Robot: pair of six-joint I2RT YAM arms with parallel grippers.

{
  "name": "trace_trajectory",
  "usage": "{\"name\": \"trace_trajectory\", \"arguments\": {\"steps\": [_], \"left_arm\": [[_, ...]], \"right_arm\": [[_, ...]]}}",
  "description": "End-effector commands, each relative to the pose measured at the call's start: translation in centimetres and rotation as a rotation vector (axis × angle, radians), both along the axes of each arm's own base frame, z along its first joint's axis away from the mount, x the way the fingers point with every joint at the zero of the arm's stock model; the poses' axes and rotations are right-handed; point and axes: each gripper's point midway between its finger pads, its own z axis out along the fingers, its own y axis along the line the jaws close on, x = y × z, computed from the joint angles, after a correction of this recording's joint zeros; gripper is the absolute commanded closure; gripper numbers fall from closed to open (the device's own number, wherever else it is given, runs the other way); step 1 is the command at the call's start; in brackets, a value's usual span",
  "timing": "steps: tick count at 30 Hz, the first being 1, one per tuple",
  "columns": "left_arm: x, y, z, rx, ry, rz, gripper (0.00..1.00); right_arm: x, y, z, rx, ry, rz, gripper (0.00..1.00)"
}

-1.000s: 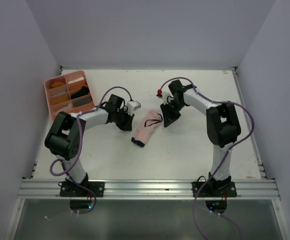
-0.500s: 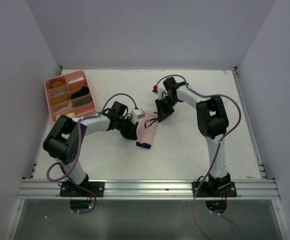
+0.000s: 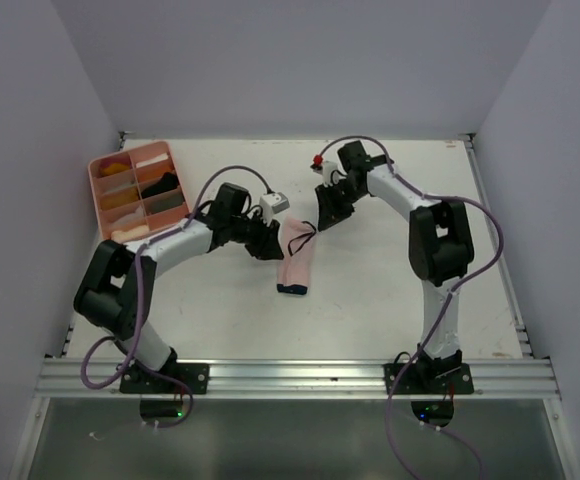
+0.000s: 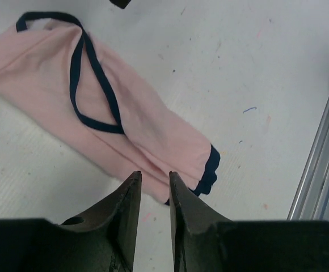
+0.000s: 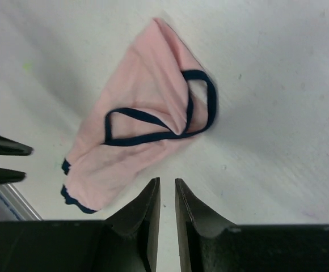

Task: Roll the underwear
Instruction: Fold the underwear

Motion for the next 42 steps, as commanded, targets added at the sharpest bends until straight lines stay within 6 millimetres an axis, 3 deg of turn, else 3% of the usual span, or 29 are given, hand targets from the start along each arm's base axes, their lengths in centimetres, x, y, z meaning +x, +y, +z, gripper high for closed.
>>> {"name": "trace_trajectory", "arguments": {"steps": [1,3,6,11,17,29,42], "left_arm": [[1.1,-2.5,1.9,-0.112,0.064,0.003,0.7],[0.9,-3.4,1.2,-0.116,0.103,-0.002,0.69],[1.1,-4.1,0.3,-0.118,0.142,0.013,0.69],[1.2,-4.7,-0.9,-0.112,0.197,0.017,0.71],[1.6,-5.6,-0.6,-0.13,0.188,0.024,0.71],[4.4,-4.7,-2.4,-0.018,0.154,0.15,0.67],[3.1,-4.9,-3.9,-0.001,0.22,0.121,0.72]], "right_arm": [[1.9,2.6,6.3,0.158,-0.132,0.022,0.78],[3.0,3.4,6.6,0.171,-0.115,0.017,0.79],[3.0,4.8,6.4,0.202,-0.063,0.025,0.8],[2.5,6.3,2.5,0.184,-0.012,0.05,0.8],[2.6,7.1,-0.3,0.179,0.015,0.071,0.81],[1.9,6.3,-3.1,0.108,0.033,0.099,0.82],[1.9,6.0,-4.0,0.081,0.043,0.099,0.82]]}}
